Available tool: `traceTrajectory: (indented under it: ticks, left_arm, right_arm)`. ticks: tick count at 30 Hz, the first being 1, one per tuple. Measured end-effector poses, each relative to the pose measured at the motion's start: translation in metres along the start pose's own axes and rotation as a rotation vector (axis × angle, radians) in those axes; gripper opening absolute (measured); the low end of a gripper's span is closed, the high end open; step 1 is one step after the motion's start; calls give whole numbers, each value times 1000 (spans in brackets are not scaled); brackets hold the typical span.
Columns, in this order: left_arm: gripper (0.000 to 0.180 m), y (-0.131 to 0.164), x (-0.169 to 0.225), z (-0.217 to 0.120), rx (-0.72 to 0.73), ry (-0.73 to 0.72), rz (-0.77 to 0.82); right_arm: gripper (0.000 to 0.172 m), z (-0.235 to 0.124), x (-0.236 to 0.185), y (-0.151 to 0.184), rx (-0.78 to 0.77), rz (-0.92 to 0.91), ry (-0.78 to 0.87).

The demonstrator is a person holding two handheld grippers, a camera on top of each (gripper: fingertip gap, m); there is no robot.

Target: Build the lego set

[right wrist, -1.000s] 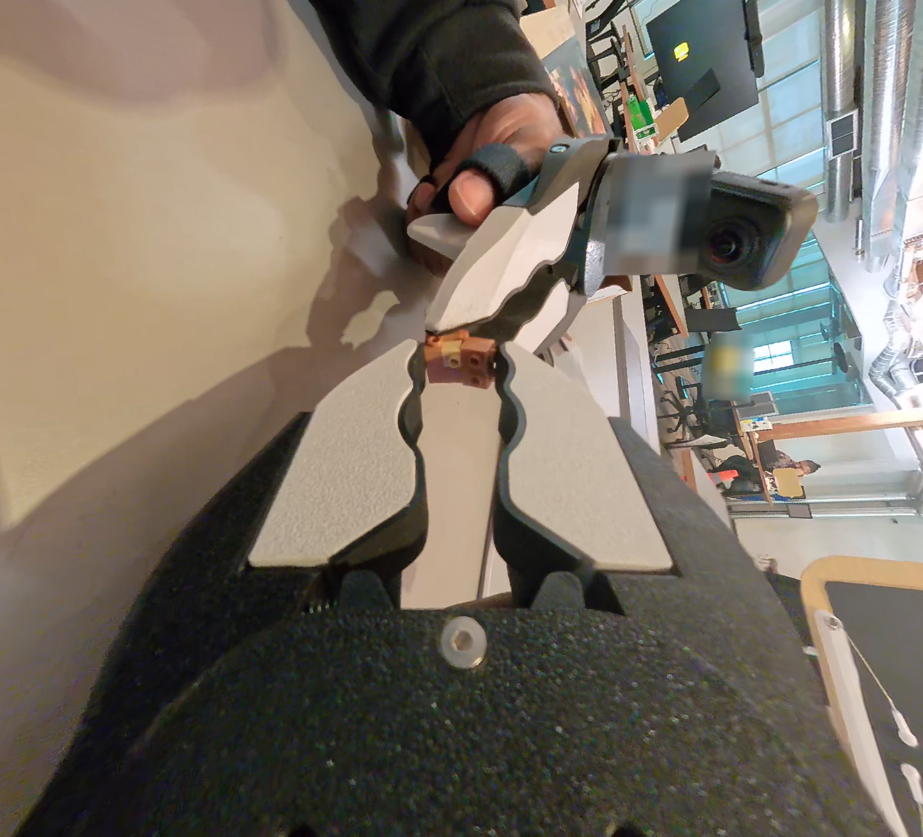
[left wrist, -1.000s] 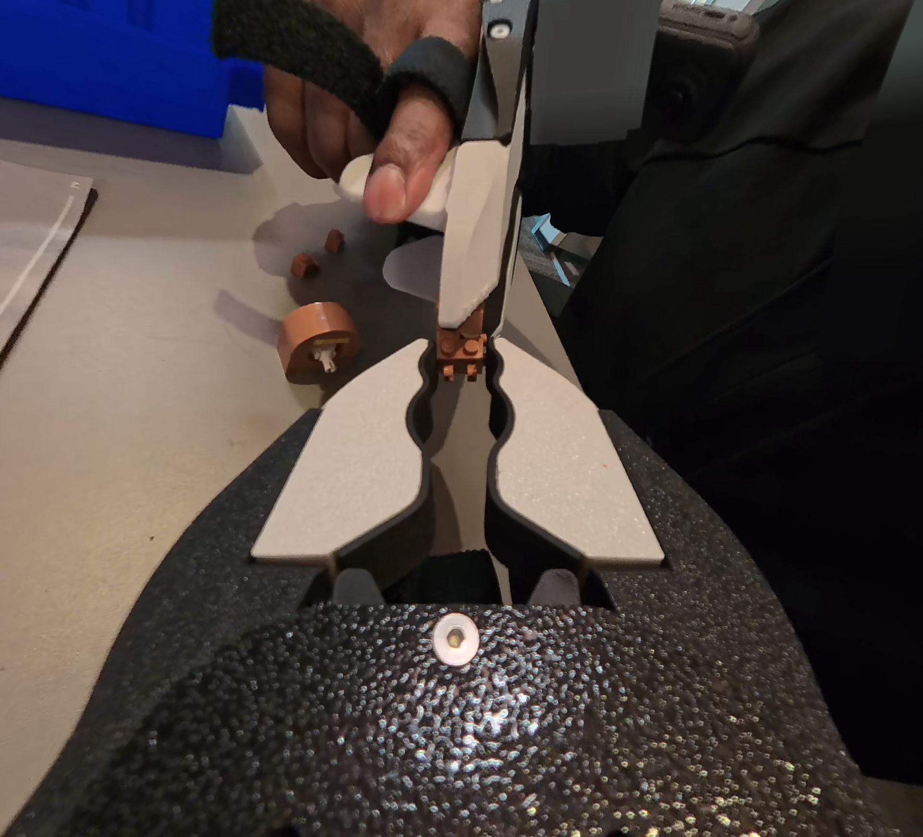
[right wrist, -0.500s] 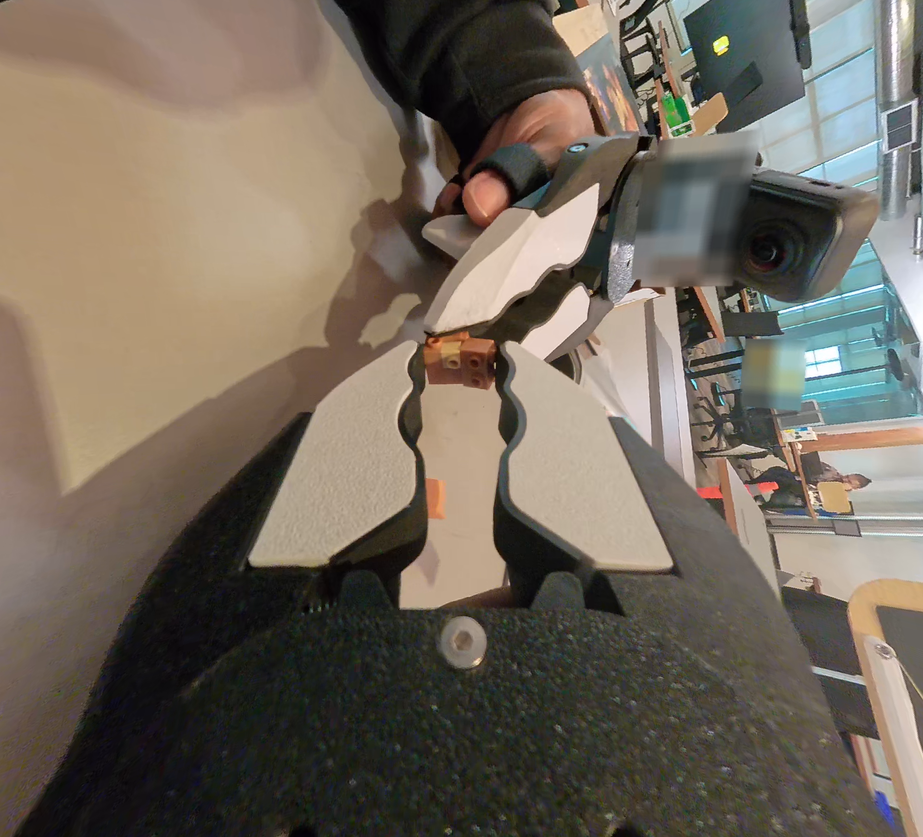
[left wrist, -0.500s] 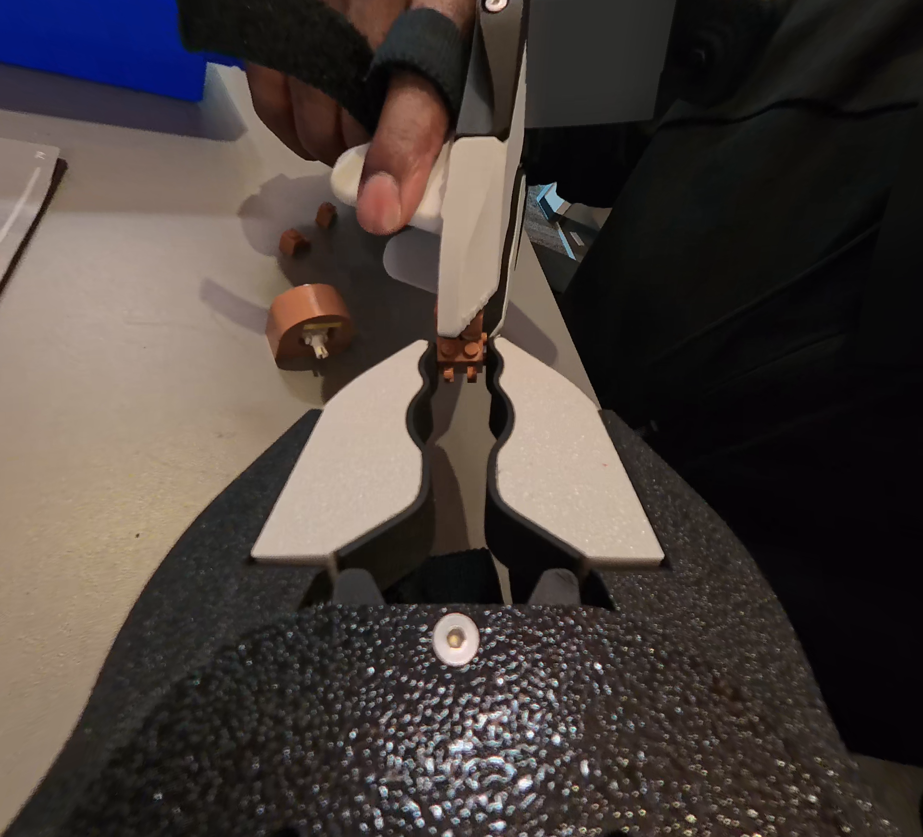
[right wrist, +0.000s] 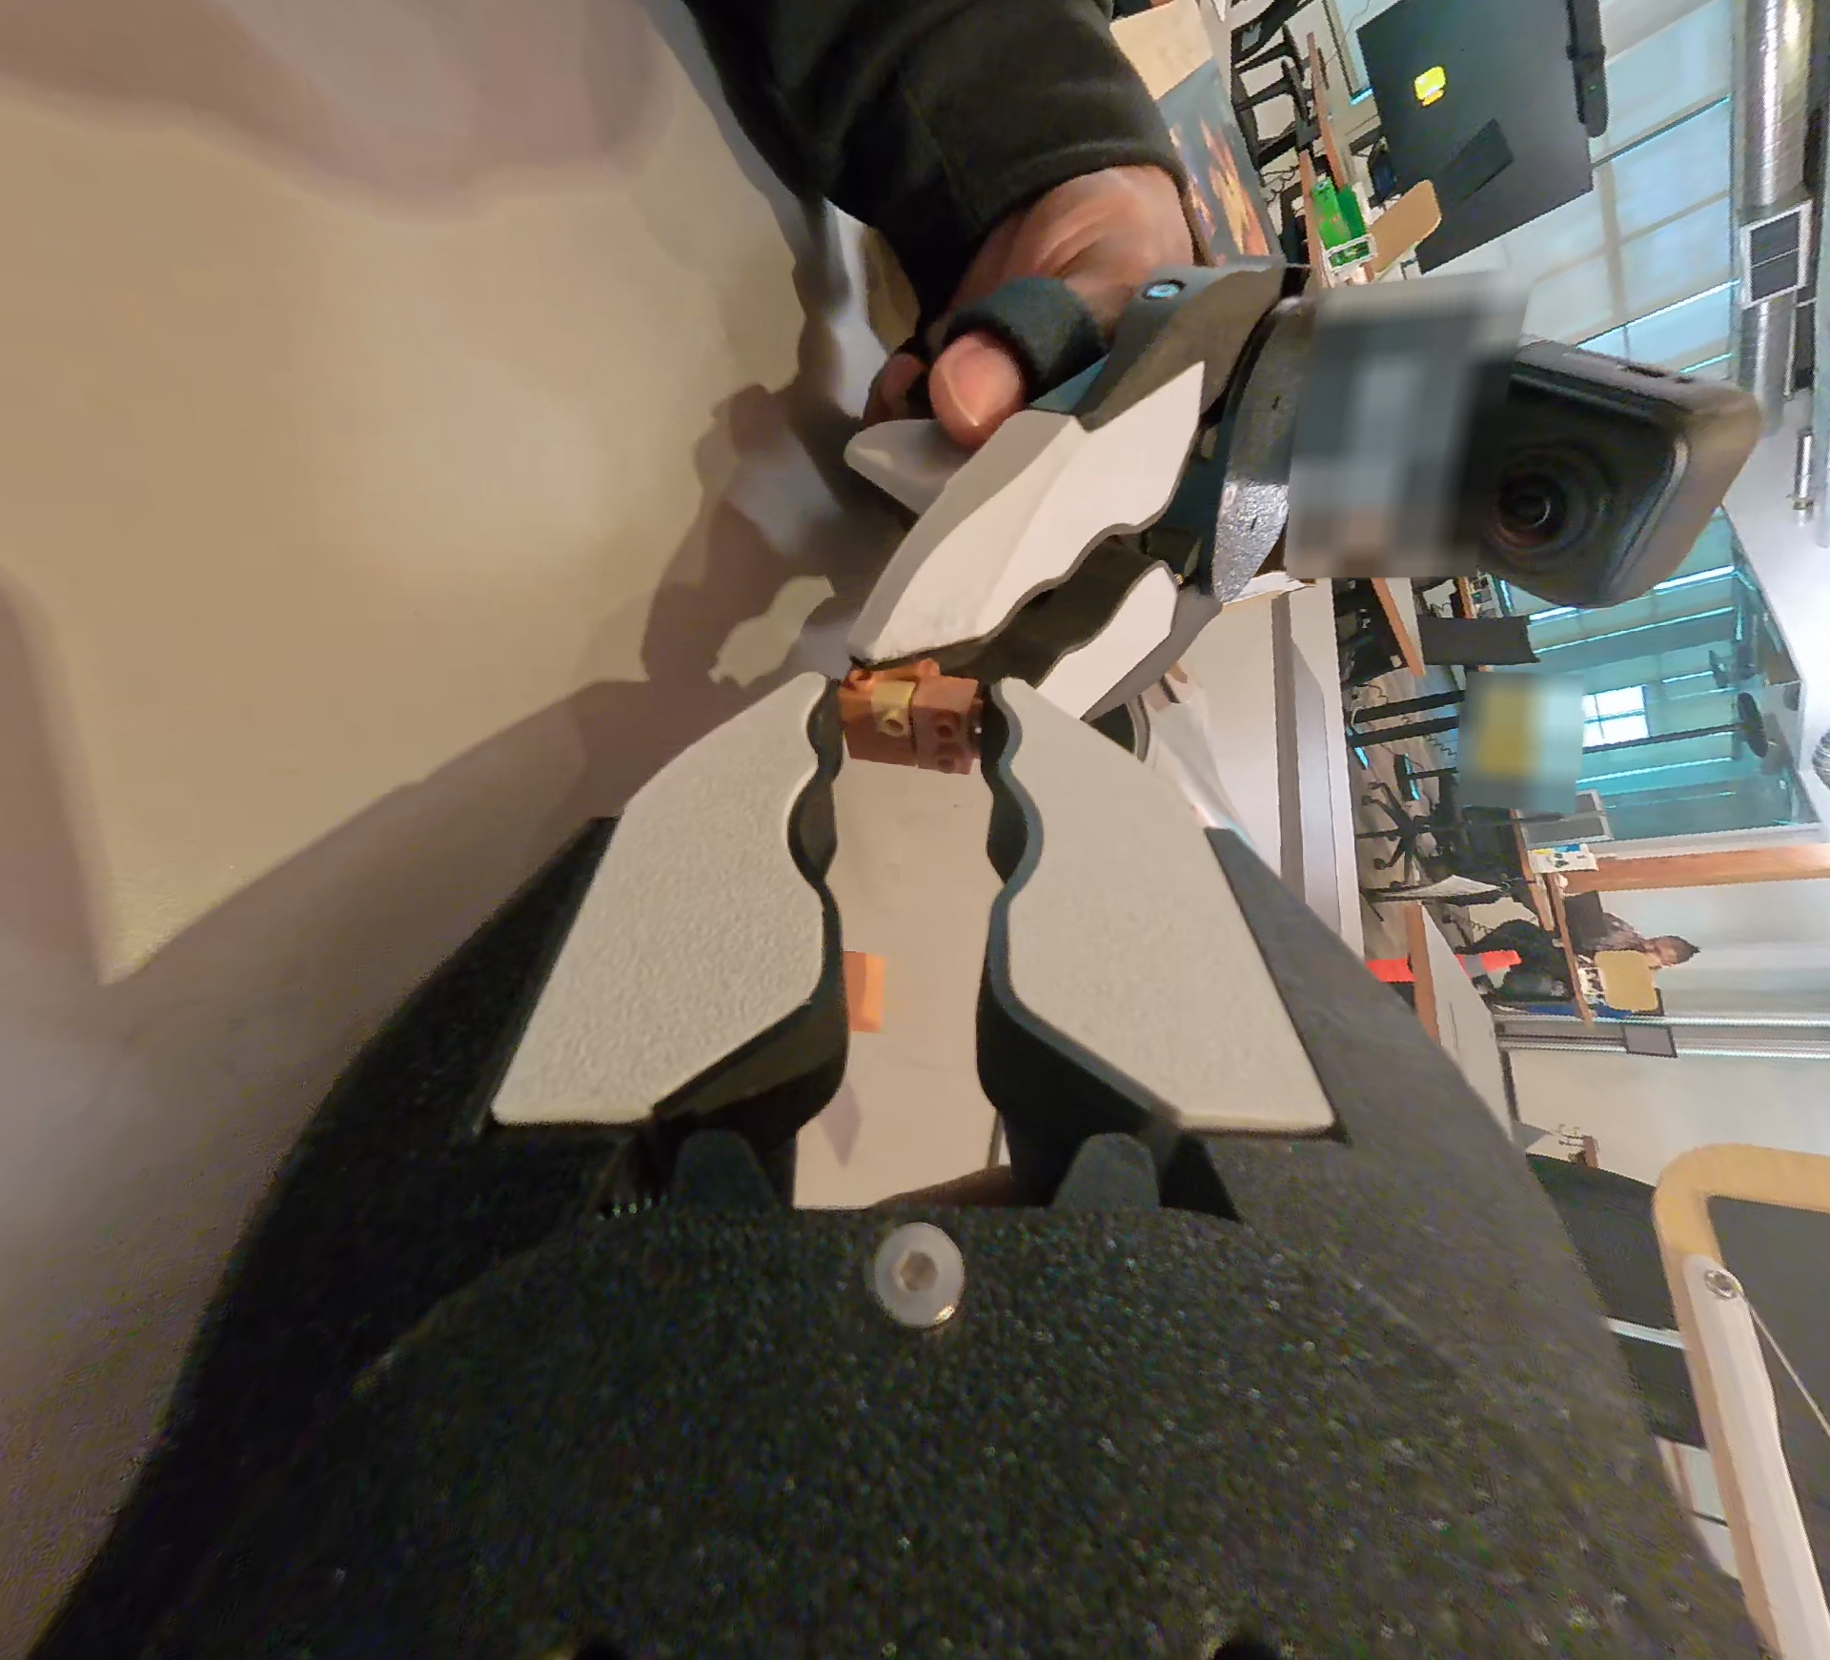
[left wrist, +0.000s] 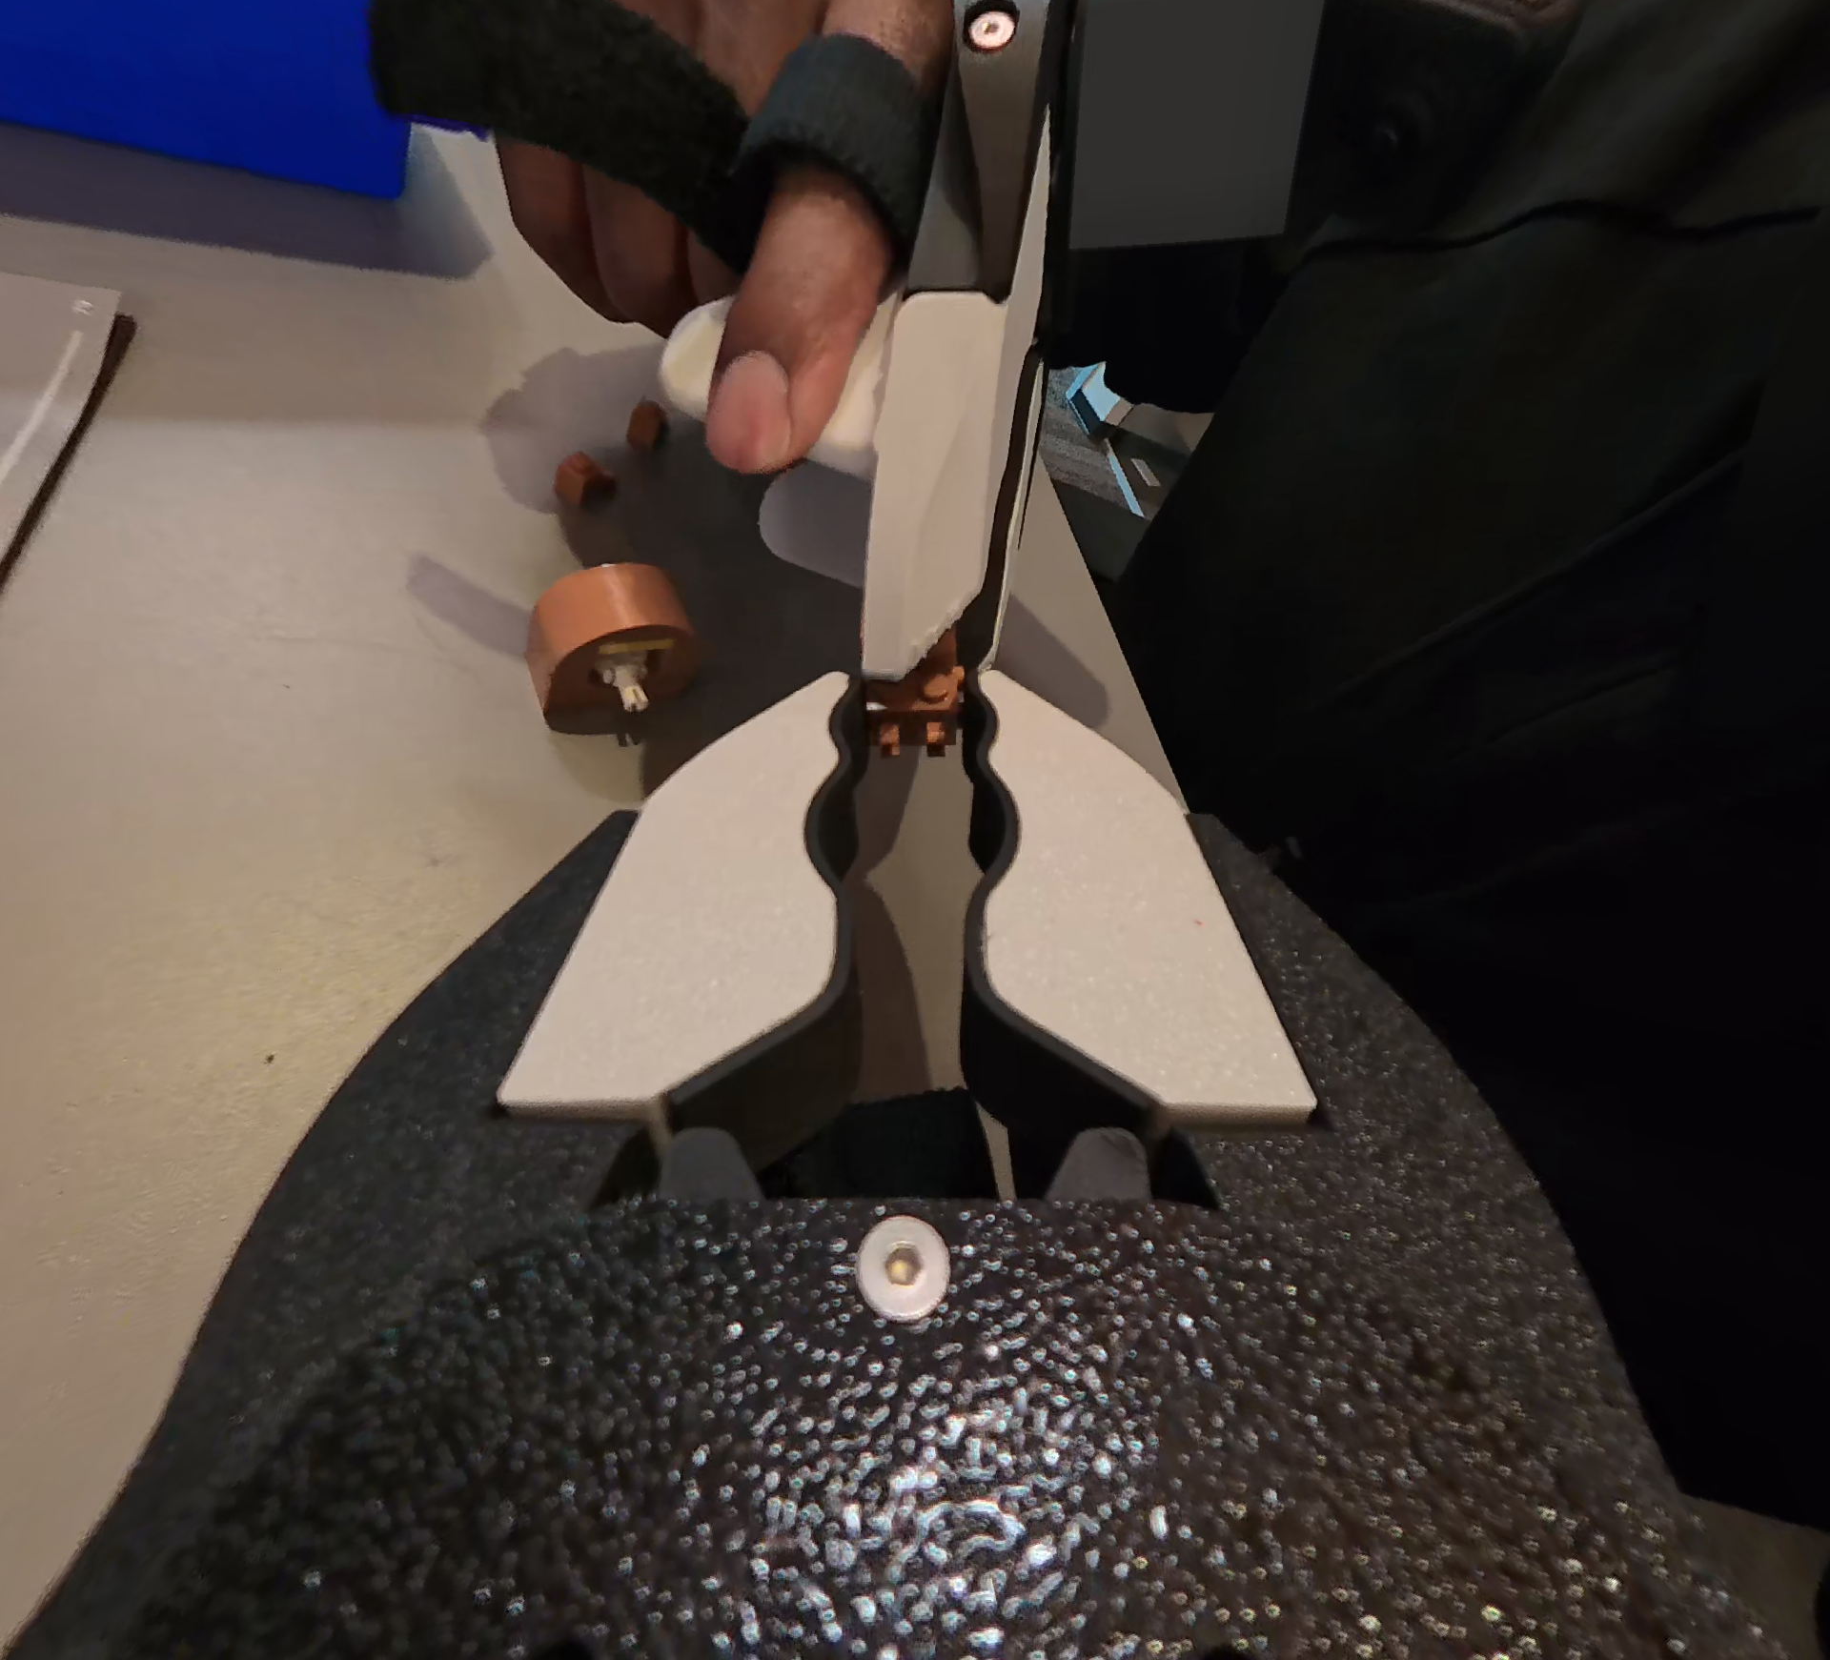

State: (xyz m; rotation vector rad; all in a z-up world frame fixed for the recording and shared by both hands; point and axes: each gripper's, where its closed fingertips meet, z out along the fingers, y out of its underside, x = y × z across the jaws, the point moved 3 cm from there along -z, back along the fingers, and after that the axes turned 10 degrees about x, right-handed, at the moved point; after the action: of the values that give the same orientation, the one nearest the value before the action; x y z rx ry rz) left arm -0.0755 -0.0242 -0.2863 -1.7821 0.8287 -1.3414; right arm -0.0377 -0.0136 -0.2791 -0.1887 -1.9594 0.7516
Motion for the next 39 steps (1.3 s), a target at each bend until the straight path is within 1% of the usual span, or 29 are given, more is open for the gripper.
traceTrajectory:
  ticks: [5,10,14,17,20,23,30,33,36,39]
  left_arm:
    - [17,-3,-1,-2,35,5,-16]
    - [18,-1,-1,1,24,7,-12]
    - [18,-1,-4,0,31,-10,-4]
    - [17,-9,-6,-5,101,-10,-2]
    - [17,-14,-3,-8,151,22,-12]
    - [17,-15,-1,-10,180,58,-18]
    - [17,-20,6,-11,228,128,-30]
    - [17,-22,10,-10,243,161,-39]
    - [17,-22,11,-9,249,170,-46]
    - [17,-21,11,-7,238,179,-50]
  right_arm:
    - [26,-1,4,0,-9,-11,23]
    - [26,-1,2,1,-14,4,-6]
    - [26,0,2,3,-19,9,3]
    - [28,-1,10,4,3,32,87]
    - [40,-3,16,4,2,37,140]
    - [44,-5,20,2,18,51,170]
    - [41,-10,24,-8,64,56,220]
    - [36,-9,24,-11,76,43,226]
    - [25,-10,22,-14,92,27,229]
    - [25,-10,21,-15,94,21,211]
